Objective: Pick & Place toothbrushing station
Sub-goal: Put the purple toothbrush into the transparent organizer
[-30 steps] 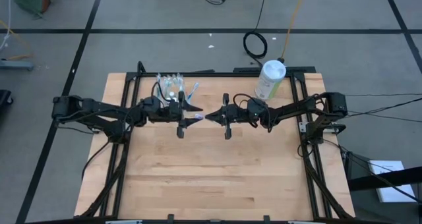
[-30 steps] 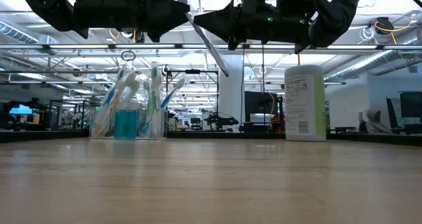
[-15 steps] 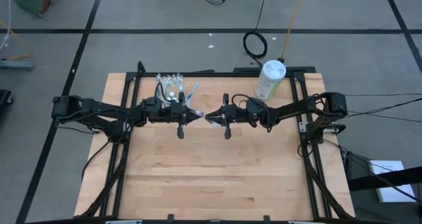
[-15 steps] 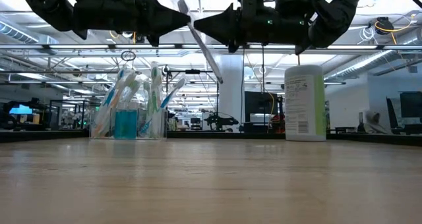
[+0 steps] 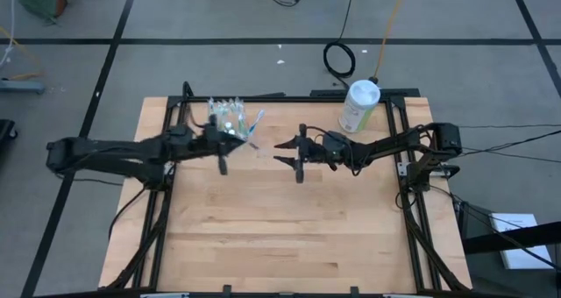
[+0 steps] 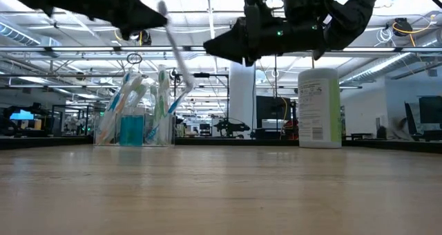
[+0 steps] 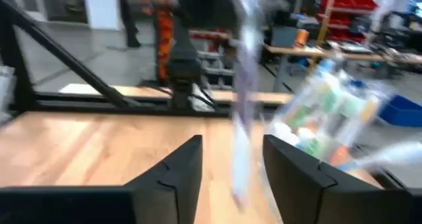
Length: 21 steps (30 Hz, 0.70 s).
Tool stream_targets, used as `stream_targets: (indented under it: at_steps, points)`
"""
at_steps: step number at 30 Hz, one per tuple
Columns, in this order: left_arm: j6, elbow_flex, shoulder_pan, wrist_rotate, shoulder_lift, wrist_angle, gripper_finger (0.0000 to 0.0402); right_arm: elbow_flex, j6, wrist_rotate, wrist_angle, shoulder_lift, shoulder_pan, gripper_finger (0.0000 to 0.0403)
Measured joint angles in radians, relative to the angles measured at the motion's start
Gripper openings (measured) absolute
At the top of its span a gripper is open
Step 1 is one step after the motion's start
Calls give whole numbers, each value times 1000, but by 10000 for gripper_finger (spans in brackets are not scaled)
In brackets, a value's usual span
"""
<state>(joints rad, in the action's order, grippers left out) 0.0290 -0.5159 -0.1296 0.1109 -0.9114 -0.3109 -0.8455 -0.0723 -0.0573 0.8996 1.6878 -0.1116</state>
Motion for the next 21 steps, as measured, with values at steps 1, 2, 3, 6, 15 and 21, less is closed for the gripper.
stream_targets:
  at_steps: [1, 2, 3, 6, 15, 21]
  points:
    - [-11, 0, 1, 18, 52, 59, 8, 0, 0, 9, -10, 0, 0, 157]
    - [-19, 0, 0, 42, 103, 112, 6, 0, 0, 10, -17, 0, -1, 160]
    - [-27, -1, 0, 73, 154, 171, 6, 0, 0, 9, -18, 0, 0, 163]
    - [-70, -44, 0, 202, 274, 420, 8, 0, 0, 5, -14, 0, 0, 168]
    - [-257, -329, -21, 520, 296, 963, 7, 0, 0, 5, 6, 0, 0, 169]
    - [-318, -283, -84, 586, 227, 995, 7, 0, 0, 4, -9, 0, 0, 169]
